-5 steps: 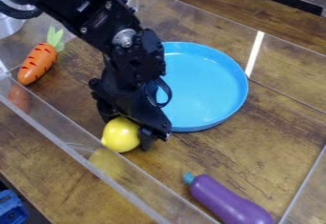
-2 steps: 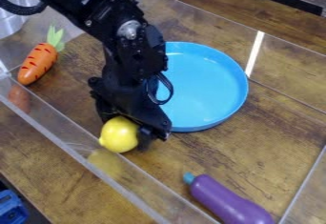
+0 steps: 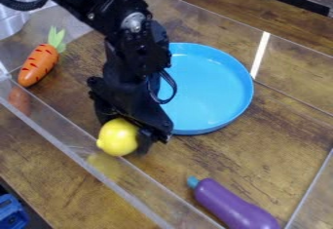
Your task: Put the lemon on the blue tray
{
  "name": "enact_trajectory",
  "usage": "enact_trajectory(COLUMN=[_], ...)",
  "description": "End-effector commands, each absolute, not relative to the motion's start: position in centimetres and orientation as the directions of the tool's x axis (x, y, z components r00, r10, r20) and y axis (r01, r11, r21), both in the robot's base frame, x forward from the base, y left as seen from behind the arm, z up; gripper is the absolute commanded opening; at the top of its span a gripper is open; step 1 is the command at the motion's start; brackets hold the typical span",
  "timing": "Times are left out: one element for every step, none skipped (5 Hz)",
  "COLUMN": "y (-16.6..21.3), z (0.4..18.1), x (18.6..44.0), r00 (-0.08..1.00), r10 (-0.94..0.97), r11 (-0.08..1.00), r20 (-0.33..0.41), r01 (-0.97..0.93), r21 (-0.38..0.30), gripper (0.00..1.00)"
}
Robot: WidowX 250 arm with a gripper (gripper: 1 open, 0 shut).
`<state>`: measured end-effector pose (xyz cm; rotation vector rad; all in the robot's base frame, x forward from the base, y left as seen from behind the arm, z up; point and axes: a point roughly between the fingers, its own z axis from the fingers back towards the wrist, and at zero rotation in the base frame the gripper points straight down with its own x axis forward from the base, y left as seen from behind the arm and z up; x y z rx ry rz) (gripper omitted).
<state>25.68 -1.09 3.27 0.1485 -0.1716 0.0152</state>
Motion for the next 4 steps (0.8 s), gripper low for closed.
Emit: enact_trajectory(y=[-2.0, -2.6, -3.5, -4.4], z=[6.3, 9.0, 10.2, 11.2], x=[27.2, 28.7, 30.2, 32.1], r00=[0.968, 0.961, 0.954, 0.946], r10=[-0.021, -0.026, -0.025, -0.029], r11=[0.991, 0.990, 0.990, 0.991], r20=[0.250, 0.276, 0.299, 0.324], r01=[-0.013, -0.014, -0.019, -0.015], r21=[0.136, 0.142, 0.143, 0.132], gripper=[0.00, 0.00, 0.00, 0.00])
